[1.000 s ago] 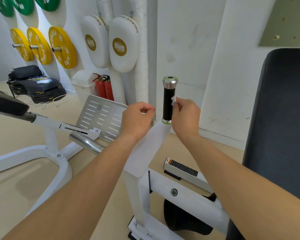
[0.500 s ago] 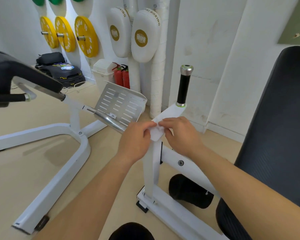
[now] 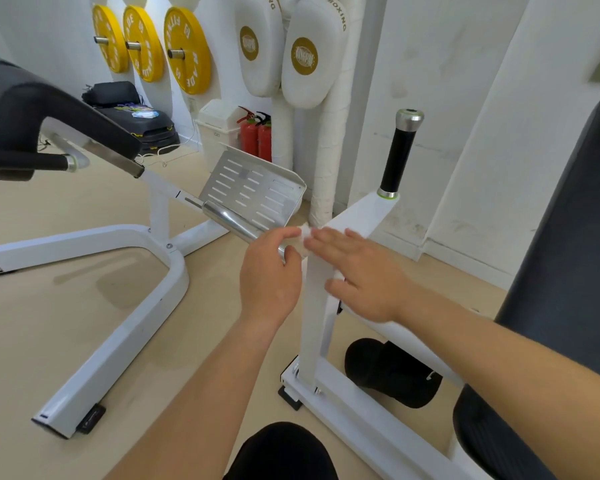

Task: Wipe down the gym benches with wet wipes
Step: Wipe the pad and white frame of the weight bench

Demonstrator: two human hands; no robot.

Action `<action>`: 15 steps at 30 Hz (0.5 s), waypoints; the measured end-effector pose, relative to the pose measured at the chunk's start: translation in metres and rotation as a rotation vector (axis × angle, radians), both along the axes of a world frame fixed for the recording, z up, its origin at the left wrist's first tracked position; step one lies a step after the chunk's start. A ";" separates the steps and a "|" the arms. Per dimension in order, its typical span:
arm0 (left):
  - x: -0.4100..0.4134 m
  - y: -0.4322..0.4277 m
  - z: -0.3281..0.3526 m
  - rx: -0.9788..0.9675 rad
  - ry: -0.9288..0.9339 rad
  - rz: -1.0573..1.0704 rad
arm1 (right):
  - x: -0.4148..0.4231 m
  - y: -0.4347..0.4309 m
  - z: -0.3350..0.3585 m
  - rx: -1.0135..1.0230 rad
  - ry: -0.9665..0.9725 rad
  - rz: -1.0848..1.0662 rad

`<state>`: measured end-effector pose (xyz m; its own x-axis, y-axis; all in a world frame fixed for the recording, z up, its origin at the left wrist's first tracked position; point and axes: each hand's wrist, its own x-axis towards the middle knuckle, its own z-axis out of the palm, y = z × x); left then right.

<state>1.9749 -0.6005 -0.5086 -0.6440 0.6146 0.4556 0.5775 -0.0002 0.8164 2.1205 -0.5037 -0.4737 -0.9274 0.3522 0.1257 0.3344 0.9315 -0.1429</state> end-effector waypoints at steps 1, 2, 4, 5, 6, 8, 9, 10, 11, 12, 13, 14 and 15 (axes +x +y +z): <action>0.000 -0.002 -0.002 0.001 -0.020 0.011 | 0.002 -0.007 -0.003 0.028 -0.013 0.043; 0.001 -0.004 -0.004 -0.003 -0.035 0.008 | 0.003 -0.008 -0.004 0.057 -0.027 0.060; 0.006 -0.010 -0.005 -0.008 -0.050 -0.036 | 0.002 -0.004 0.002 0.103 -0.034 0.061; 0.010 -0.012 -0.004 -0.007 -0.058 -0.061 | 0.000 -0.002 0.004 0.108 -0.024 0.057; 0.013 -0.013 -0.003 -0.001 -0.072 -0.076 | 0.000 -0.003 0.006 0.096 0.001 0.052; 0.020 -0.013 0.000 0.016 -0.103 -0.085 | 0.003 -0.009 0.005 0.067 0.063 0.038; 0.023 -0.011 -0.001 0.026 -0.117 -0.086 | 0.008 -0.013 0.003 0.074 0.108 0.034; 0.025 -0.010 -0.003 0.039 -0.127 -0.083 | 0.014 -0.016 -0.001 0.082 0.155 0.031; 0.027 -0.011 -0.006 0.059 -0.128 -0.075 | 0.019 -0.019 -0.005 0.082 0.194 0.016; 0.029 -0.013 -0.008 0.079 -0.120 -0.068 | 0.025 -0.021 -0.007 0.074 0.228 -0.007; 0.031 -0.016 -0.009 0.093 -0.110 -0.074 | 0.030 -0.024 -0.009 0.066 0.263 -0.030; 0.033 -0.020 -0.009 0.097 -0.109 -0.094 | 0.036 -0.027 -0.011 0.069 0.302 -0.044; 0.035 -0.025 -0.010 0.089 -0.128 -0.123 | 0.040 -0.031 -0.014 0.080 0.343 -0.056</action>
<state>2.0099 -0.6257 -0.5184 -0.6225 0.6534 0.4307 0.4602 -0.1395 0.8768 2.1608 -0.5346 -0.4880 -0.8059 0.3775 0.4560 0.3302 0.9260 -0.1831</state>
